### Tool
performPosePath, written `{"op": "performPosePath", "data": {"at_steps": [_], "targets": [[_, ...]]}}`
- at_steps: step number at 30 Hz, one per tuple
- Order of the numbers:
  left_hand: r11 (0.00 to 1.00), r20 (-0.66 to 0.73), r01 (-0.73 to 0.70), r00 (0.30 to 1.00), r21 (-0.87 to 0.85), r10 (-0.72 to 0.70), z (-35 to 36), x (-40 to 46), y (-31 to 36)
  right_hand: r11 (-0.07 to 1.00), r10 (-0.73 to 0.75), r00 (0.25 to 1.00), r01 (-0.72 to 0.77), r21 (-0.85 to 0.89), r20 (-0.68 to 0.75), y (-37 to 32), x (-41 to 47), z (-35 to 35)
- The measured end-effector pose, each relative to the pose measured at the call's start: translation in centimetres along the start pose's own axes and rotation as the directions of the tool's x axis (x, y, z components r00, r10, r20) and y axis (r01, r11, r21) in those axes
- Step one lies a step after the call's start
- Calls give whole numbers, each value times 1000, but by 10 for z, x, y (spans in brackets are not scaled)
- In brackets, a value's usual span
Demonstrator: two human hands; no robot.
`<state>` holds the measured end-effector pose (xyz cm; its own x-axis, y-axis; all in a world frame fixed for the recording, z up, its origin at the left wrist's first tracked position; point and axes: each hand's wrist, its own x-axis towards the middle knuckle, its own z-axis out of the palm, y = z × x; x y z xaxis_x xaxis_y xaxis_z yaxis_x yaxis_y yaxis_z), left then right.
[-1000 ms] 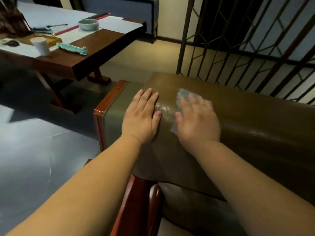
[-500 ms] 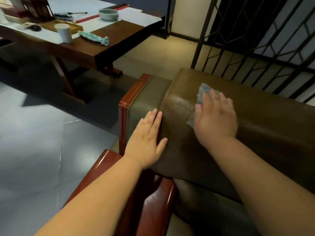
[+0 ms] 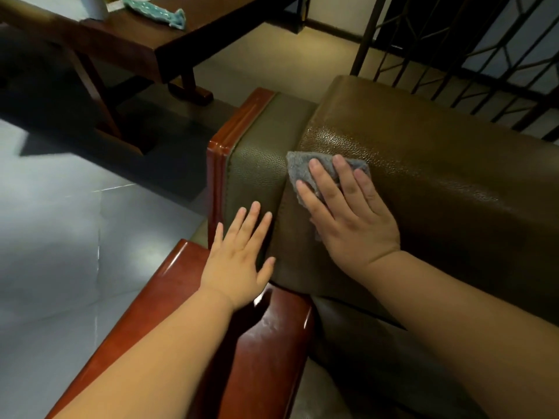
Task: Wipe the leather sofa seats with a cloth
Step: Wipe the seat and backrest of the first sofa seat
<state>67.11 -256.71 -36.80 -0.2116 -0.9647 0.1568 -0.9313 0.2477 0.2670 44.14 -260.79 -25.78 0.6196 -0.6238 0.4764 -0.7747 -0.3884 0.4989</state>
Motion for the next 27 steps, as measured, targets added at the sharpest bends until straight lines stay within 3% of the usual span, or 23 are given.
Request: {"op": "performPosePath", "data": {"at_steps": [3, 6, 9, 11, 12, 13, 14, 15, 18, 20, 22, 24, 25, 26, 27], "targets": [[1000, -71, 5, 997, -20, -6, 22, 5, -2, 999, -30, 1000, 30, -45, 2, -26, 5, 21], [999, -89, 8, 996, 31, -5, 49, 9, -4, 970, -231, 959, 240, -37, 162, -64, -29, 45], [995, -55, 79, 996, 65, -76, 71, -2, 1, 887, -399, 805, 461, -39, 439, -83, -72, 50], [991, 1, 125, 992, 45, -125, 89, -17, 9, 806, -485, 714, 589, -58, 506, -74, -79, 43], [989, 33, 147, 988, 17, -148, 100, -24, 13, 806, -494, 730, 588, -65, 473, -64, -74, 38], [985, 43, 172, 984, -11, -172, 108, -30, 16, 857, -462, 813, 512, -57, 353, -54, -66, 37], [980, 36, 197, 980, -18, -197, 115, -35, 18, 930, -363, 919, 368, -4, 156, -43, -54, 33], [976, 26, 217, 976, 0, -217, 120, -37, 20, 972, -230, 973, 229, 61, 13, -33, -41, 27], [975, 52, 219, 974, 28, -221, 123, -36, 22, 999, -40, 999, 40, 33, -7, -23, -21, 22], [977, 13, 212, 977, 26, -212, 120, -35, 19, 993, -106, 994, 107, -43, 22, -46, -35, 34], [970, 0, 235, 972, 57, -235, 117, -36, 21, 939, -324, 928, 340, -57, 186, -82, -68, 52], [946, 18, 313, 949, 86, -316, 115, -41, 24, 797, -559, 703, 602, 50, 439, -100, -94, 65], [928, 11, 363, 931, 84, -365, 114, -42, 25, 745, -586, 614, 664, 54, 529, -98, -92, 62], [912, 8, 404, 914, 77, -406, 113, -42, 24, 753, -564, 604, 657, 48, 563, -94, -85, 58], [902, 12, 426, 904, 66, -428, 113, -42, 24, 788, -529, 643, 614, 41, 554, -91, -77, 53]]}}
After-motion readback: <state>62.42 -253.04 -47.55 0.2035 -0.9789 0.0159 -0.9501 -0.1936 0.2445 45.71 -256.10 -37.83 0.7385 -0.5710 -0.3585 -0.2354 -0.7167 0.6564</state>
